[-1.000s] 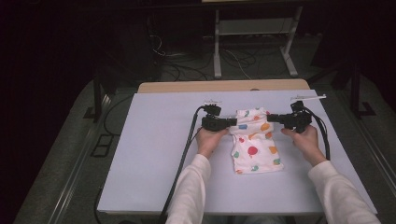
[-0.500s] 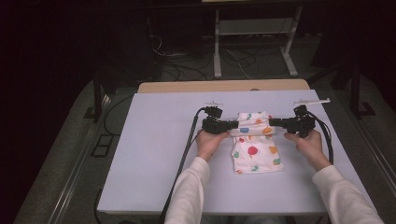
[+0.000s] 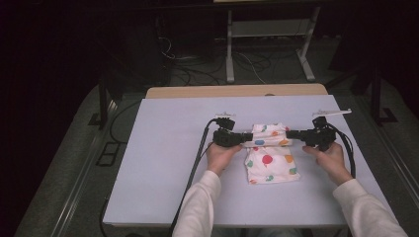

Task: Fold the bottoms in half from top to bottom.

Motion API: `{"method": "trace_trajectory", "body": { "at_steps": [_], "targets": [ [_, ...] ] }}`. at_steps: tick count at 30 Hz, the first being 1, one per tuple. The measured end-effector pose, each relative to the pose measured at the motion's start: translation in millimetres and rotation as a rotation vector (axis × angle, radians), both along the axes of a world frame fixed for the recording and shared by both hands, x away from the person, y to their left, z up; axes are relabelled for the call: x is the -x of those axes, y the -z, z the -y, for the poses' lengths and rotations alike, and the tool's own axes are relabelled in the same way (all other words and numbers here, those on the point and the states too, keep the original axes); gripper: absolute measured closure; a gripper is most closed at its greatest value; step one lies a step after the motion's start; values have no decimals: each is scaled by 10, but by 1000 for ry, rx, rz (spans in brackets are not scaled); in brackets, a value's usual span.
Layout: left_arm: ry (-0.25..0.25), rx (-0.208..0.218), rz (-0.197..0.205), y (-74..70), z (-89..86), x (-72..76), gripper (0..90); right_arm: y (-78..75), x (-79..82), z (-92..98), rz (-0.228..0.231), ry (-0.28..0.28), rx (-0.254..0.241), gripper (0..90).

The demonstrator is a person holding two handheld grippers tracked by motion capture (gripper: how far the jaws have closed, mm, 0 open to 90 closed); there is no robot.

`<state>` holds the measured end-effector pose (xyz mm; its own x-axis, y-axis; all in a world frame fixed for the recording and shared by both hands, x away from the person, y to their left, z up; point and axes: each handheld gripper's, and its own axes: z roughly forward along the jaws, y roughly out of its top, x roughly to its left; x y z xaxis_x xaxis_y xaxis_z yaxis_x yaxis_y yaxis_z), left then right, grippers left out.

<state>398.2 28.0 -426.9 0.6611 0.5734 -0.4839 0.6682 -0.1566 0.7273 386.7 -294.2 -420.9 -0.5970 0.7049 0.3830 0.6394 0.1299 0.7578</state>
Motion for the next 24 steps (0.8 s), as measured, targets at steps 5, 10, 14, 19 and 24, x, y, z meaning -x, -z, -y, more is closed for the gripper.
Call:
{"method": "trace_trajectory", "body": {
  "at_steps": [5, 10, 14, 19, 24],
  "targets": [
    [6, 4, -4, 34, -20, 69, 872, -1, 74, -21, -1, -14, 14, 887],
    [18, 5, 4, 47, -23, 143, 872, 2, 135, -21, -2, -21, 22, 887],
    [20, 6, -1, 89, -23, 197, 872, 16, 173, -19, -7, -24, 26, 887],
    [36, 3, 6, 94, -19, 243, 872, 15, 216, -18, -6, -32, 37, 887],
    [53, 3, 13, 94, -12, 294, 872, 32, 253, -9, -13, -37, 39, 888]
  ]
}}
